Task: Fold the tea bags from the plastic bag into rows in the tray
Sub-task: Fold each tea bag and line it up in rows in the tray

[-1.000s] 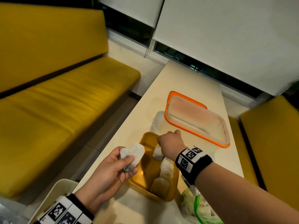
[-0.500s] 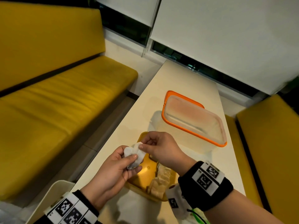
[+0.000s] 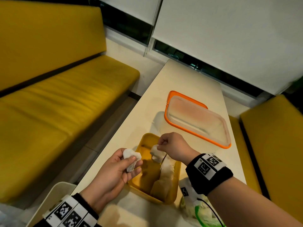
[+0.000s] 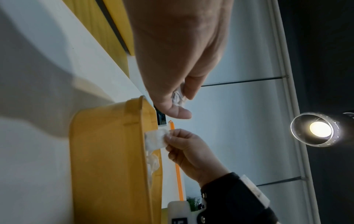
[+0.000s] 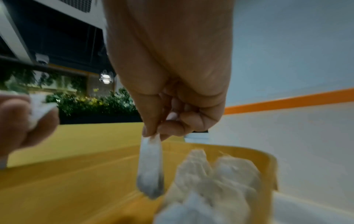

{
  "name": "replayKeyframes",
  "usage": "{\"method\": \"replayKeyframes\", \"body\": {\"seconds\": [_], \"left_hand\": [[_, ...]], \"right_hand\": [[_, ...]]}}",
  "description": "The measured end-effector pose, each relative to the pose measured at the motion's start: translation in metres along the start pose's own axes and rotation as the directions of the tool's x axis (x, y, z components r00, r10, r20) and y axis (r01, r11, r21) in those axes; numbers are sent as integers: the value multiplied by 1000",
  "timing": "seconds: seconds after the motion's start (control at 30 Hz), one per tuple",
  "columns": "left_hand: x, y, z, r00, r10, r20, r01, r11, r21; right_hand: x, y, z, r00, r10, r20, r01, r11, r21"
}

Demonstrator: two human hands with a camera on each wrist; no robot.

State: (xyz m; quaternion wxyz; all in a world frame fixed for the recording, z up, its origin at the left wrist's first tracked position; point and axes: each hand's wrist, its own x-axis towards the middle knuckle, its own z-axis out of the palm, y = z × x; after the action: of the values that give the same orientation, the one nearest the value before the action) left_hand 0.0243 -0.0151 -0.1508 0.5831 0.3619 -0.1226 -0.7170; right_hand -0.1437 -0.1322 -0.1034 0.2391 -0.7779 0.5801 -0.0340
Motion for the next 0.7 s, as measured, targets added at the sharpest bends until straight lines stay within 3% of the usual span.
{"method": "replayKeyframes", "body": {"seconds": [0.17, 0.43, 0.57, 0.7], "left_hand": [[-2, 2, -3, 1000, 7, -11, -7, 1000, 4], [-3, 3, -4, 1000, -14, -7, 14, 1000, 0], [-3, 6, -2, 999, -35, 2, 35, 999, -41], [0, 5, 2, 999, -43, 21, 44, 998, -45]], "right_hand": [[14, 14, 11, 992, 82, 96, -68, 987, -144], [23, 15, 16, 992, 93, 82, -56, 925, -376], [15, 2, 9, 999, 45, 17, -36, 931, -364], [-12, -31, -5, 992, -112, -54, 111, 993, -31]]}}
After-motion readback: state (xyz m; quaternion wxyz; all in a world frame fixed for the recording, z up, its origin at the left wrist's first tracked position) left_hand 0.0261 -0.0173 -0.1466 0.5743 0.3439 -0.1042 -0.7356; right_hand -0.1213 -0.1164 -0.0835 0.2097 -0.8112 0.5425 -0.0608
